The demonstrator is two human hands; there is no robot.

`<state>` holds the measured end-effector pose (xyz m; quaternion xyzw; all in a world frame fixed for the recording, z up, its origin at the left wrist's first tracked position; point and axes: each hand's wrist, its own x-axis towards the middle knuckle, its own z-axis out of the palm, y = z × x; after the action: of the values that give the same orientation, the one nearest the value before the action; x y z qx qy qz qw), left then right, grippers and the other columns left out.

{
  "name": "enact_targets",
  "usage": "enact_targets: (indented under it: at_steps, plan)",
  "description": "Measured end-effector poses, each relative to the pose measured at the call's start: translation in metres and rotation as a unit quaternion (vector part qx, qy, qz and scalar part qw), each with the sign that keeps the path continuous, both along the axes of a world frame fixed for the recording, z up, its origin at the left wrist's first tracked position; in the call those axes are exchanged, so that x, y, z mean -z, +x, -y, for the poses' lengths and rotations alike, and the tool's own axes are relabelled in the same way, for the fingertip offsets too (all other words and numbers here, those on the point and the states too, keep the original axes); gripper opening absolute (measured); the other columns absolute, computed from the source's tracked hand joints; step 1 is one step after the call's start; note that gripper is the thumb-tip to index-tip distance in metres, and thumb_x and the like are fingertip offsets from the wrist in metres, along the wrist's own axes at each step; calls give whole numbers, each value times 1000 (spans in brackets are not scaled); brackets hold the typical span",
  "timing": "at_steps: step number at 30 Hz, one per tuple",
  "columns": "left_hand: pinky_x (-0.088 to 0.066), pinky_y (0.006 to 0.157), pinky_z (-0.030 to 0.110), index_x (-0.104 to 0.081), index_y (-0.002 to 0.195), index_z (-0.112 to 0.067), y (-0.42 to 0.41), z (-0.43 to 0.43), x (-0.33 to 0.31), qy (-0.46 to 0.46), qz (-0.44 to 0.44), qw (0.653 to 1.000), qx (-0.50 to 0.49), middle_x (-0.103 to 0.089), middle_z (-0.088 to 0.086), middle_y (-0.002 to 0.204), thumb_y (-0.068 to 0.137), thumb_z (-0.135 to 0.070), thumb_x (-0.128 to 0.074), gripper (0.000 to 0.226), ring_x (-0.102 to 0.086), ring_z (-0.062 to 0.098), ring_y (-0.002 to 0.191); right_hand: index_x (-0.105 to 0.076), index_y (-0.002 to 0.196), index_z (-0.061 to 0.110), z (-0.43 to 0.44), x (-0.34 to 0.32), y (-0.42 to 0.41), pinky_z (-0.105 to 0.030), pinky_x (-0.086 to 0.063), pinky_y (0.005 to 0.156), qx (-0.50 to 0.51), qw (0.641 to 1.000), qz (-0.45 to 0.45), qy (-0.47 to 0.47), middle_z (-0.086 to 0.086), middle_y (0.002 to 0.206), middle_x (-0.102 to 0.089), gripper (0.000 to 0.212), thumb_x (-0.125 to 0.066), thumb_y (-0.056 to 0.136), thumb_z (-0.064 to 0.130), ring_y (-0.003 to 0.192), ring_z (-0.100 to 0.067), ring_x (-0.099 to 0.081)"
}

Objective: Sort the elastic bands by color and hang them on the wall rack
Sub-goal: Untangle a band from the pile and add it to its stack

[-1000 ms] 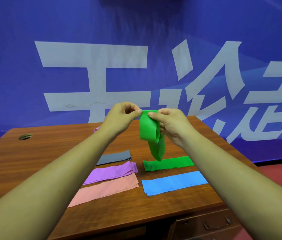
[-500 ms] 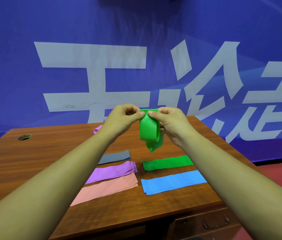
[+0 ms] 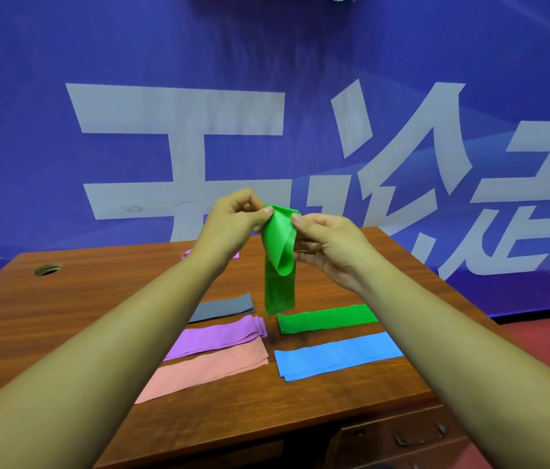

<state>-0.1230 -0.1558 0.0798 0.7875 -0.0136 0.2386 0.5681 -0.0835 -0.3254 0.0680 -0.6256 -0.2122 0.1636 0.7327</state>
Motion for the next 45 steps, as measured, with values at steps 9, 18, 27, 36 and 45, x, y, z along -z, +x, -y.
enact_targets:
  at_steps: [9, 18, 27, 36, 45]
  plan:
    - [-39, 54, 18, -53, 69, -21, -2, -3, -9, -113, 48, 992, -27, -60, 0, 74, 94, -16, -62, 27, -52, 9, 61, -64, 86, 7, -1, 5, 0, -33, -54, 71, 34, 999, 8, -23, -11, 81, -67, 15, -58, 96, 16, 73, -20, -64]
    - [-42, 58, 21, -61, 84, -20, -6, -2, -23, -54, 95, 994, 15, -61, -3, 72, 94, -21, -62, 11, -54, 6, 62, -65, 79, 9, 9, -13, 7, -26, -43, 63, 228, 919, 187, -261, 2, 70, -62, 20, -71, 82, 28, 65, -13, -56]
    - [-43, 58, 19, -62, 84, -17, -4, 3, -26, -36, 105, 993, 34, -62, -4, 74, 94, -19, -63, 10, -54, 6, 66, -71, 102, 10, -4, -63, -2, -28, -55, 71, 98, 966, 209, -118, -2, 89, -74, 35, -59, 94, 42, 82, -14, -71]
    - [-42, 61, 20, -65, 99, -10, -6, -2, -16, -48, 80, 994, 56, -60, -9, 70, 94, -17, -63, 8, -53, 1, 62, -67, 95, -4, -7, -59, -5, -37, -59, 69, 90, 964, 217, -126, -12, 81, -66, 17, -62, 93, 12, 73, -18, -65]
    - [-52, 93, 46, -61, 91, -10, 1, 6, 9, -52, -15, 987, 152, -67, 22, 99, 95, -15, -61, 6, -67, 28, 94, -67, 99, -5, -4, -65, -1, -28, -58, 60, 80, 959, 216, -163, -11, 81, -65, 20, -67, 88, 12, 68, -14, -64]
